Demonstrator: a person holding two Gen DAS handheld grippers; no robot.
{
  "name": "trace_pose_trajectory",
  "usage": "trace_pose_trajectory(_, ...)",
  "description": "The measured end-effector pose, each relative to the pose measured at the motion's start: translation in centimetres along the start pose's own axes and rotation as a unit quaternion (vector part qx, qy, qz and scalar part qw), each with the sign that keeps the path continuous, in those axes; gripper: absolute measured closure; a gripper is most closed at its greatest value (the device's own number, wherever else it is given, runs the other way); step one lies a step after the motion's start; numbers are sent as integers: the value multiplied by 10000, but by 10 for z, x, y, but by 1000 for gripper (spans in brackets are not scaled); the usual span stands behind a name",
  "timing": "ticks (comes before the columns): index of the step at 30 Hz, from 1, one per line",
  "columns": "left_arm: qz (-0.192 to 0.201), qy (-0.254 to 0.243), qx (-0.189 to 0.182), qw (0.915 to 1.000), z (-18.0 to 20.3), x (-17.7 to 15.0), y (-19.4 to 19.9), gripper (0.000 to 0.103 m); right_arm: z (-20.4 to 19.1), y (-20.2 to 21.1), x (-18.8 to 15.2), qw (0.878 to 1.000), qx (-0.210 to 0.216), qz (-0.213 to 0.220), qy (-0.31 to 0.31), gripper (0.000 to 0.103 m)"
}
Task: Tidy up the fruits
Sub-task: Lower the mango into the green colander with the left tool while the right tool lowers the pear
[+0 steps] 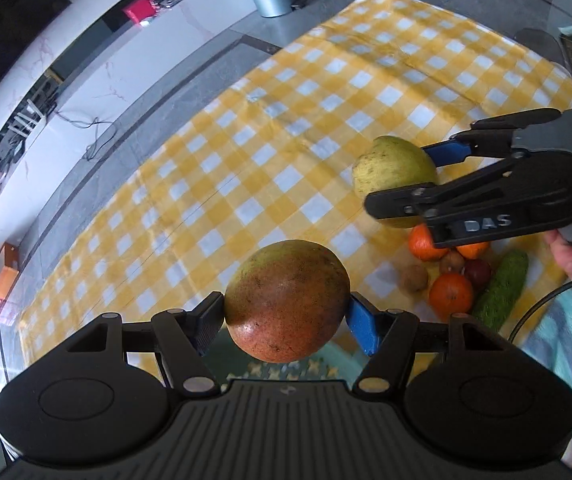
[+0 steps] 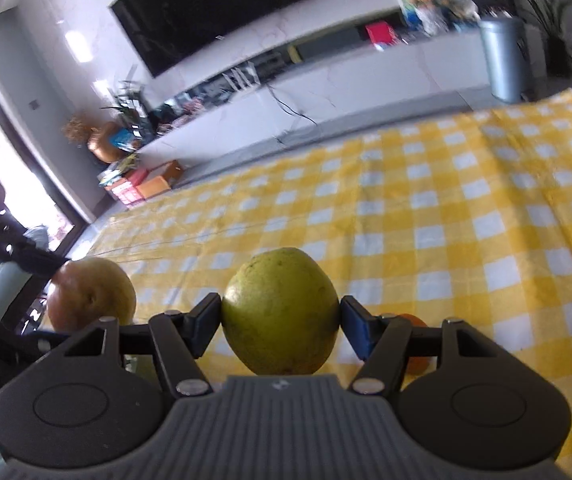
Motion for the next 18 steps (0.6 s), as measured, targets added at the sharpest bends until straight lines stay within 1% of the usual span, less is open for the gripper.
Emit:
trace_pose_trajectory(5,-107,414,-47,9991,-28,-50,13,27,-48,26,-13,9972,418,204,587,41)
trace_pose_trajectory(9,-214,613,-116,9978,-45,-88,11,27,-94,28,-28,9908,573,90,1219,41)
trace_pose_trajectory(12,-252,647,-251,9973,-54,-110,5,27,-126,21,-42,9836,621,-146,1687,41)
trace_pose_trajectory(14,-260,625,-327,9972,-58,-120,-1,27,-143,11,-50,9783,522,-362,1972,41)
trace_pose_trajectory(18,-358,513,-458,9970,-58,-133,-20,27,-164,-18,-61,9657,279,-972,2392,41)
Point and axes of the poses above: each gripper's, at about its wrist camera, not at the fingertips, and y roughly against the way its jaws point, z to its right, x to its top, the point moved 10 cm from there along -y, roughly the way its jaws point, and after that the axes turned 15 degrees about -z, right-handed, at the moved point
